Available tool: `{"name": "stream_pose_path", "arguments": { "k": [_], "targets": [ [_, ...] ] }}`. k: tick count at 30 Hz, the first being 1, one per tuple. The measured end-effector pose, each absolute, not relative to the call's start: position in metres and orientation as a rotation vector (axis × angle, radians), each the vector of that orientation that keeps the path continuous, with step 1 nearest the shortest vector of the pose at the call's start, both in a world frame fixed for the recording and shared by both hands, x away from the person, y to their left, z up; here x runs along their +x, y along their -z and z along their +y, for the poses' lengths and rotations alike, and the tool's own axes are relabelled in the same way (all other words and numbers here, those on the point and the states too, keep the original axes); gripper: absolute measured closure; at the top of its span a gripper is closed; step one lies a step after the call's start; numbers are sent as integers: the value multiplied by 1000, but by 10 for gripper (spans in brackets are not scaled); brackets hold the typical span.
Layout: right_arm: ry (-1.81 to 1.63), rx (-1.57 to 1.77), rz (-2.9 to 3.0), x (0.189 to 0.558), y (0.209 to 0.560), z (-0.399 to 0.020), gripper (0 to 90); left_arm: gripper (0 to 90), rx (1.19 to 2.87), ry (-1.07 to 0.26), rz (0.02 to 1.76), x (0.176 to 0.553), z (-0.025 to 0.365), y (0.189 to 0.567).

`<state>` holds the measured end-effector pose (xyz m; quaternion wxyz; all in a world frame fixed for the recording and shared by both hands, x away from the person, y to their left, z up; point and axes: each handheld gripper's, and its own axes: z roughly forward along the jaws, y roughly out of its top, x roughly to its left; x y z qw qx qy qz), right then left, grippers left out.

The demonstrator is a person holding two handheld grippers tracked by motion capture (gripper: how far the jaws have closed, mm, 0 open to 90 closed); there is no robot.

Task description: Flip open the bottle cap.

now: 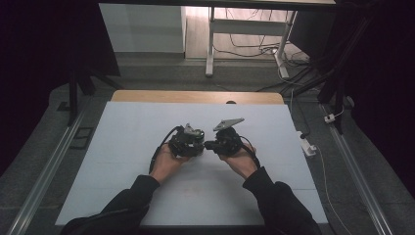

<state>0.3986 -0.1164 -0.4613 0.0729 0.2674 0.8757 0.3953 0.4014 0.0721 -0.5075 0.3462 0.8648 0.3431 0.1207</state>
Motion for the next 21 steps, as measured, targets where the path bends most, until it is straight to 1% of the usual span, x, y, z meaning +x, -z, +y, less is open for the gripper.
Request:
{"name": "stream_pose_path", "arguments": {
  "k": [7, 14, 21],
  "targets": [
    [-1179, 782, 2640, 399, 463, -105, 895, 539, 2241, -314, 893, 401, 72, 508],
    [-1180, 789, 2636, 400, 467, -103, 895, 539, 2247, -312, 892, 401, 72, 507],
    [-1226, 786, 2607, 399, 458, -105, 895, 539, 2243, -313, 894, 401, 72, 508]
  ]
}}
